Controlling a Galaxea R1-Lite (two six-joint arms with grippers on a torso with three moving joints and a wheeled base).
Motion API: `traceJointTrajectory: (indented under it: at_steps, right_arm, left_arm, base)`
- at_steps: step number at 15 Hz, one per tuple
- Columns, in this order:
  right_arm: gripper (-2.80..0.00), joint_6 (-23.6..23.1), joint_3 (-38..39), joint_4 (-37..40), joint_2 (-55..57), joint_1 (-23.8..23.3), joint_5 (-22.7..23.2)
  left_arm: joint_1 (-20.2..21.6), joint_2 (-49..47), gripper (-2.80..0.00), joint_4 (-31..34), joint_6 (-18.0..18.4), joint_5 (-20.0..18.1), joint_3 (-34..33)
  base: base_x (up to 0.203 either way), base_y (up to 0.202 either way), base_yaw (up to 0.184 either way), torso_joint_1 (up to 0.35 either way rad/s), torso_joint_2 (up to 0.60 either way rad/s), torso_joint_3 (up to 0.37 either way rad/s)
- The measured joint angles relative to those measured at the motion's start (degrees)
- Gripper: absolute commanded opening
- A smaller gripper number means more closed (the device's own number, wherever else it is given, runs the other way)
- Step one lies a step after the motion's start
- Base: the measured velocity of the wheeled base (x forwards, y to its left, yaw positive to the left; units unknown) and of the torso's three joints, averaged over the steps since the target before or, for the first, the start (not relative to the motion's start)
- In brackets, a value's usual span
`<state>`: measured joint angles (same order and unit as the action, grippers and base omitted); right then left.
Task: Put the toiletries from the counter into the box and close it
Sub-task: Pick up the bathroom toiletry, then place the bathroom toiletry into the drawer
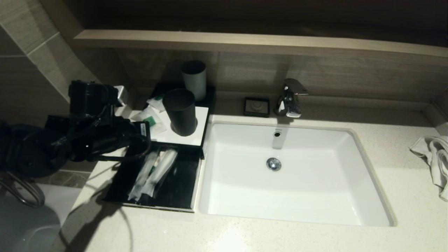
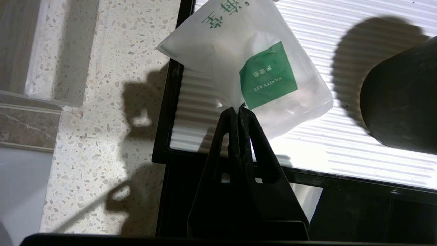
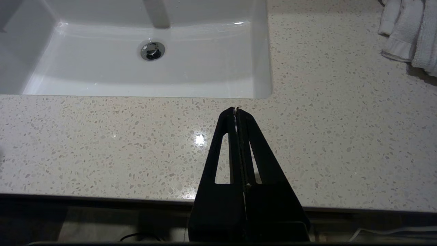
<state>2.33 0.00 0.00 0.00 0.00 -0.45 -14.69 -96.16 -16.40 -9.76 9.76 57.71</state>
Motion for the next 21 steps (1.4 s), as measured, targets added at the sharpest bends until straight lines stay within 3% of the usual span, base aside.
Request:
traceJointTrajectory:
  at_steps: [11, 14, 21]
  right_arm:
    - [-2.80, -0.01, 0.00, 0.00, 0.00, 0.00, 0.01]
    - [-2.80, 0.01, 0.00, 0.00, 0.00, 0.00, 0.01]
    - [-2.80, 0.01, 0.00, 0.00, 0.00, 0.00, 0.01]
  left_arm:
    - [0.03, 5.30, -2.80, 0.60, -0.15, 0.08, -0.30]
    - [-0.62, 9.72, -2.80, 1.67, -0.22, 0.00, -3.37]
    - [-12.07, 17.19, -2.80, 2.37, -0.17, 0.13, -14.28]
  base:
    - [0.000, 0.000, 0.000, 0.000, 0.00, 0.000]
    - [0.000, 0.000, 0.000, 0.000, 0.00, 0.000]
    - [0.000, 0.000, 0.000, 0.000, 0.00, 0.000]
